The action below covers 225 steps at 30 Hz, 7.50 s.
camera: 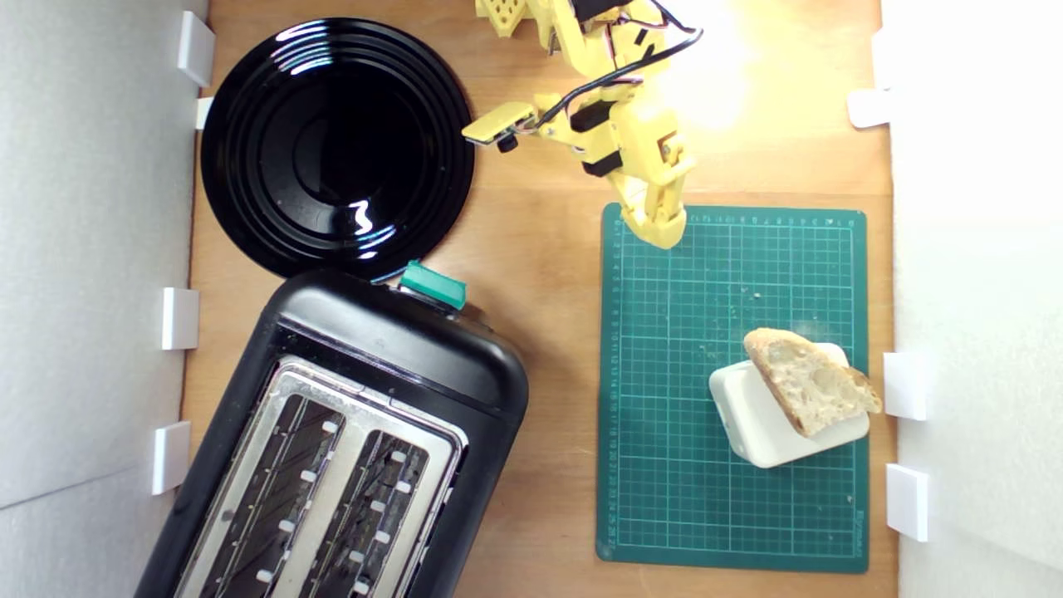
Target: Pick bread and place in toaster
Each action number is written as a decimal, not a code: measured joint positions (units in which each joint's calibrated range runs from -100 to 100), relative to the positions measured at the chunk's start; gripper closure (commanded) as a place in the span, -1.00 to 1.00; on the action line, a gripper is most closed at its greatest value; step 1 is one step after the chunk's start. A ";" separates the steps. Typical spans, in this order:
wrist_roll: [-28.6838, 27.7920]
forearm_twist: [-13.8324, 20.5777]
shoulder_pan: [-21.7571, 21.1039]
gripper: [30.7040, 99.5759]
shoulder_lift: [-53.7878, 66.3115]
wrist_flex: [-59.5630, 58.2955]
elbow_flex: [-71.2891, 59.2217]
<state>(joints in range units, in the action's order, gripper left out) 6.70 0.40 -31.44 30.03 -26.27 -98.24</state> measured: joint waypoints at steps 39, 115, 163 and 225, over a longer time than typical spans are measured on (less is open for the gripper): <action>-4.86 -0.18 -2.38 0.23 -10.25 -15.34 0.09; -8.85 -0.53 -6.13 -0.81 -19.74 -15.34 11.93; -7.71 -0.53 -5.03 -0.81 -42.25 -15.34 40.41; -6.31 -0.53 -5.49 -0.18 -53.84 -15.34 55.39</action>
<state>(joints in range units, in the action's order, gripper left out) 0.39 -0.13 -36.93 -23.81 -41.61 -42.86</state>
